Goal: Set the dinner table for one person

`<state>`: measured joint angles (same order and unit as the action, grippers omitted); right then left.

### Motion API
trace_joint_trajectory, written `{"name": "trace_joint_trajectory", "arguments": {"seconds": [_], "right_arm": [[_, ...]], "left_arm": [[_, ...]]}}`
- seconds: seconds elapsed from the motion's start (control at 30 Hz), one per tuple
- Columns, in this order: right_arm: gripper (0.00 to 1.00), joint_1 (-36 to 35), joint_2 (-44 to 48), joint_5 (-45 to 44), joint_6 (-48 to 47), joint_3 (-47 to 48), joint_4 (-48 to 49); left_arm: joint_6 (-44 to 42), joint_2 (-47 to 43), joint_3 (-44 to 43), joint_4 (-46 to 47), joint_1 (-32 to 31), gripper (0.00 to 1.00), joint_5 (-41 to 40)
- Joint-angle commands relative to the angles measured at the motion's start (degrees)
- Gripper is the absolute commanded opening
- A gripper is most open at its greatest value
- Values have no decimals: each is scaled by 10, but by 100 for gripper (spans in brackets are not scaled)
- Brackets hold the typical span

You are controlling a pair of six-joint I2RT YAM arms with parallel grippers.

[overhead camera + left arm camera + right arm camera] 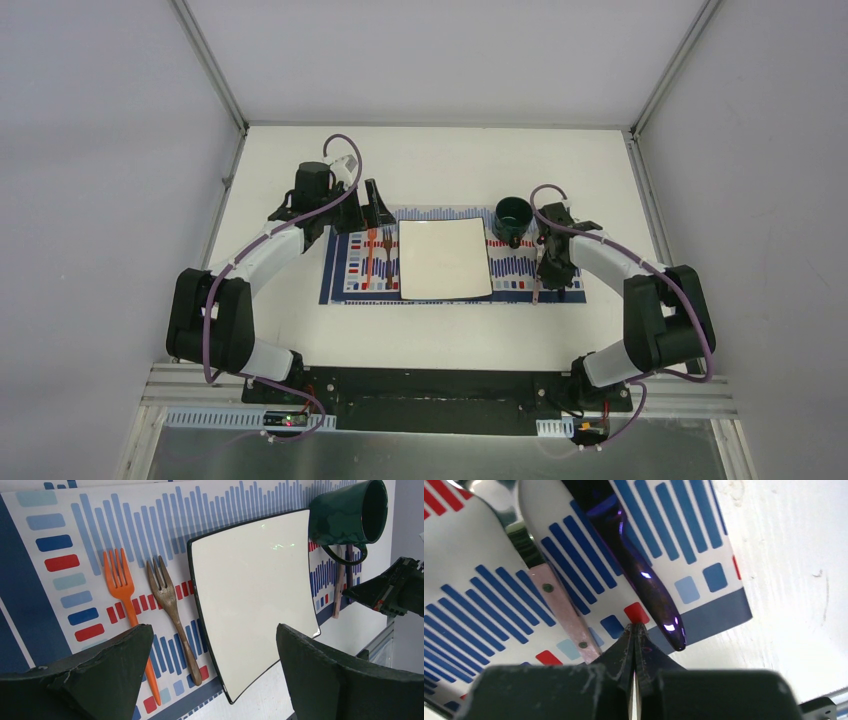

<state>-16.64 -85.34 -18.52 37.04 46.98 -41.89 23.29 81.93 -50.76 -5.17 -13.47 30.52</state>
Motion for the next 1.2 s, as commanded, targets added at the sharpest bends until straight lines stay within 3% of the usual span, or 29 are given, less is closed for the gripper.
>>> {"name": "trace_joint_trajectory", "arguments": {"seconds": [0.0, 0.33, 0.57, 0.93, 1.1, 1.17], "right_arm": [[0, -4, -7, 86, -15, 18, 73], [0, -5, -114, 65, -52, 112, 80], [0, 3, -136, 31, -66, 150, 53], [0, 13, -43, 41, -91, 145, -3], [0, 12, 29, 87, -96, 126, -10], [17, 12, 44, 102, -102, 118, -6]], "left_arm": [[-9, -17, -5, 14, 0, 99, 0], [-12, -23, -8, 6, 0, 99, -5], [-16, -19, -10, 3, 0, 99, -8], [-18, -6, -15, 4, 0, 99, -7], [-16, 0, -17, 5, 0, 99, -6], [-15, 0, -18, 5, 0, 99, -6]]}}
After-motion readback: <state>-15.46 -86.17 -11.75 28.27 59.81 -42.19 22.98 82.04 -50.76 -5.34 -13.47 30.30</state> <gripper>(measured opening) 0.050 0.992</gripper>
